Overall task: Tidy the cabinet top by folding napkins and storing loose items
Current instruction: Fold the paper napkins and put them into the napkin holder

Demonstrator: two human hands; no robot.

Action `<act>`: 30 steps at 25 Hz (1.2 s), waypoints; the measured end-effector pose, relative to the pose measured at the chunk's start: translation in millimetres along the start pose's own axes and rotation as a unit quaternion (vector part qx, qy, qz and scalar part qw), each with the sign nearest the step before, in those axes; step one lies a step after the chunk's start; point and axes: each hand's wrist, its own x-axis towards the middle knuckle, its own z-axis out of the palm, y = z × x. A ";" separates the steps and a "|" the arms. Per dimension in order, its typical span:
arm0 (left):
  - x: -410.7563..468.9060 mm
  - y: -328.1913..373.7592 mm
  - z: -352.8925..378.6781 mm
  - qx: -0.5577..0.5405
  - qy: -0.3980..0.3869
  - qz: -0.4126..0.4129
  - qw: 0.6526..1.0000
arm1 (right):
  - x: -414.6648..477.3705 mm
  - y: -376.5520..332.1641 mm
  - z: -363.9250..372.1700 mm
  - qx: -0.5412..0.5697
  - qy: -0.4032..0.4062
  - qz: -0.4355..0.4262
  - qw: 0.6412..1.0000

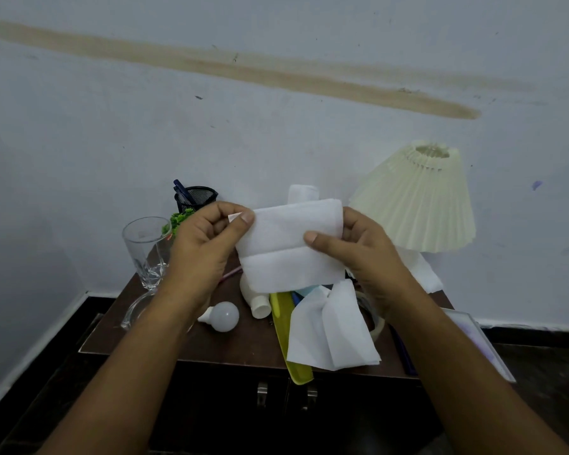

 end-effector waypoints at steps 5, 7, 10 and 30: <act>-0.4 -2.5 2.1 -0.107 -0.024 -0.113 0.988 | 2.0 9.3 1.3 -0.005 0.005 0.047 0.999; -3.5 -5.2 2.6 -0.071 -0.071 -0.121 0.988 | 3.1 8.1 -1.0 0.013 0.026 0.036 0.999; -4.2 -10.5 2.5 -0.009 -0.081 -0.094 0.992 | 3.8 7.5 -2.6 0.015 0.026 0.038 0.999; 2.2 -10.4 -9.1 0.022 -0.041 -0.100 0.994 | 2.2 4.0 0.6 -0.067 0.071 -0.046 0.994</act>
